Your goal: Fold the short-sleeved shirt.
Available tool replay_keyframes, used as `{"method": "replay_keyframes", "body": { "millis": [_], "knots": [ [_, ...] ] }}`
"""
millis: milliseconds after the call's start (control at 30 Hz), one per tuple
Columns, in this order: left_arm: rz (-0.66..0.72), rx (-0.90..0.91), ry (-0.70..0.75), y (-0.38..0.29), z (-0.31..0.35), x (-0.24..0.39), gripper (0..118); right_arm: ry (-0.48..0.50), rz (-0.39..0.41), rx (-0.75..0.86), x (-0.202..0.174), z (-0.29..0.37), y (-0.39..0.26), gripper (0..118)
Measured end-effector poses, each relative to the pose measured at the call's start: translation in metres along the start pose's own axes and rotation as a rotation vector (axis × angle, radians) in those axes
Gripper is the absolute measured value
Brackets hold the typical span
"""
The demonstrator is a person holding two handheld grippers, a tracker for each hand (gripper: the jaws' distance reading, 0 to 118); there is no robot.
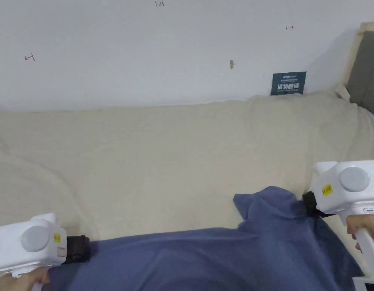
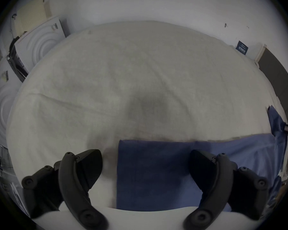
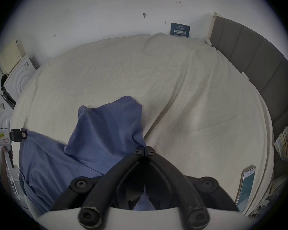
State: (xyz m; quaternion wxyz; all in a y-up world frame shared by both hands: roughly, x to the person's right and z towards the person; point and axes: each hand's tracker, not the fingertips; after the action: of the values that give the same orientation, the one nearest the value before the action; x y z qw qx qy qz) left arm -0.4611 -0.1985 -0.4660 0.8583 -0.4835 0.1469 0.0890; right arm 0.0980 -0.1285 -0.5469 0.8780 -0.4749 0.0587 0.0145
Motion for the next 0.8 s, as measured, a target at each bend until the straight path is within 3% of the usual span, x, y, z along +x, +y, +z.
{"method": "replay_keyframes", "body": {
  "millis": [67,167,200,233,333,467,800],
  "knots": [
    [-0.097,0.003,0.008,-0.001,0.001,0.008,90,0.005,0.005,0.001,-0.001,-0.001,0.002,0],
    [-0.111,0.007,-0.024,-0.002,0.024,0.023,48,0.002,0.012,0.003,-0.002,-0.001,0.002,0],
    [-0.114,0.005,-0.038,-0.001,0.026,0.026,24,0.004,0.008,0.005,-0.002,0.000,0.002,0],
    [-0.119,0.008,-0.026,0.000,0.027,0.030,13,0.009,0.008,0.008,-0.002,0.003,0.002,0],
    [-0.111,0.001,-0.027,0.006,0.027,0.024,7,-0.013,0.004,0.068,0.000,0.018,0.000,0],
    [-0.089,0.038,-0.056,0.008,0.046,0.011,7,0.006,-0.011,0.073,0.007,0.039,0.000,0],
    [-0.054,0.199,-0.097,-0.018,0.148,-0.029,6,0.007,0.035,0.163,0.008,0.123,-0.045,0]
  ]
}}
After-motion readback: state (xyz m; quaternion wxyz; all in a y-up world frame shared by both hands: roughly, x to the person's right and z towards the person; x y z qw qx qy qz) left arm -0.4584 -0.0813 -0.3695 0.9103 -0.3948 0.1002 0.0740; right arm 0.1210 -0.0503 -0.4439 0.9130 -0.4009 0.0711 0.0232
